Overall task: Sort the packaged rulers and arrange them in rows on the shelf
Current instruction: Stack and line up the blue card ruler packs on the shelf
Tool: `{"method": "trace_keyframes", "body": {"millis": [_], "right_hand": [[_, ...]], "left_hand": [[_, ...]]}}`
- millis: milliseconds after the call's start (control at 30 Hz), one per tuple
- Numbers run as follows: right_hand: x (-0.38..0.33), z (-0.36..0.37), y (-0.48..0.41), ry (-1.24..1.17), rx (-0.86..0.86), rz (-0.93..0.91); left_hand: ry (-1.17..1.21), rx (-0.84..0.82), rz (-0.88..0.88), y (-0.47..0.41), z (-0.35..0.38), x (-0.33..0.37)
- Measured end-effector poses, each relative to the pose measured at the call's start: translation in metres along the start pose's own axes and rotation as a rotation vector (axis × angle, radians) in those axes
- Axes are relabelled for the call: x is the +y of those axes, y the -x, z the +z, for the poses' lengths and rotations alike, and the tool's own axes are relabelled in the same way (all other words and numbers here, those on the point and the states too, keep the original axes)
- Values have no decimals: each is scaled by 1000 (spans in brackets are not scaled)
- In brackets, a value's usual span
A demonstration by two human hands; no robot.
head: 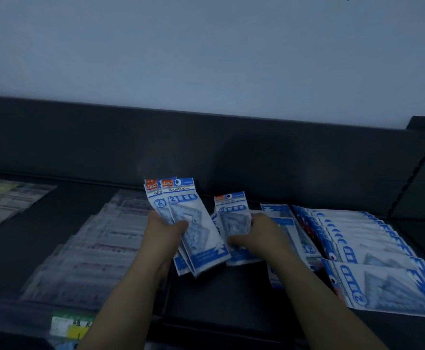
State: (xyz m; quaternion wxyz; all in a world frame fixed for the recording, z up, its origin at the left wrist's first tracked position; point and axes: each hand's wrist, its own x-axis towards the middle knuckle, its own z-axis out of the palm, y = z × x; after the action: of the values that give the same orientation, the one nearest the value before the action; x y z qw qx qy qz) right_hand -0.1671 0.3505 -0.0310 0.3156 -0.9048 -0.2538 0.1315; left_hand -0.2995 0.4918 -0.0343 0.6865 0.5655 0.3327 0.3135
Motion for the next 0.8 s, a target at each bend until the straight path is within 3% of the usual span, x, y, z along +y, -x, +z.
{"method": "trace_keyframes", "body": {"millis": [167, 267, 367, 467, 567, 633, 700, 800], "right_hand": [[3, -7, -4, -158, 18, -30], [-2, -17, 3, -411, 76, -44], [-12, -20, 19, -621, -82, -60], [-11, -13, 31, -444, -138, -147], [6, -29, 34, -151, 127, -140], [27, -43, 34, 136, 190, -28], [42, -44, 35, 306, 70, 14], [50, -36, 40, 193, -43, -143]], "left_hand": [[-34, -5, -3, 0, -8, -1], [-9, -20, -4, 3, -3, -1], [50, -73, 8, 7, 11, -1], [68, -164, 50, 14, 22, -2], [45, -162, 59, 13, 19, -5], [30, -153, 42, 8, 14, -8], [27, -154, 26, 7, 10, -11], [17, -162, -4, 6, 6, -17]]}}
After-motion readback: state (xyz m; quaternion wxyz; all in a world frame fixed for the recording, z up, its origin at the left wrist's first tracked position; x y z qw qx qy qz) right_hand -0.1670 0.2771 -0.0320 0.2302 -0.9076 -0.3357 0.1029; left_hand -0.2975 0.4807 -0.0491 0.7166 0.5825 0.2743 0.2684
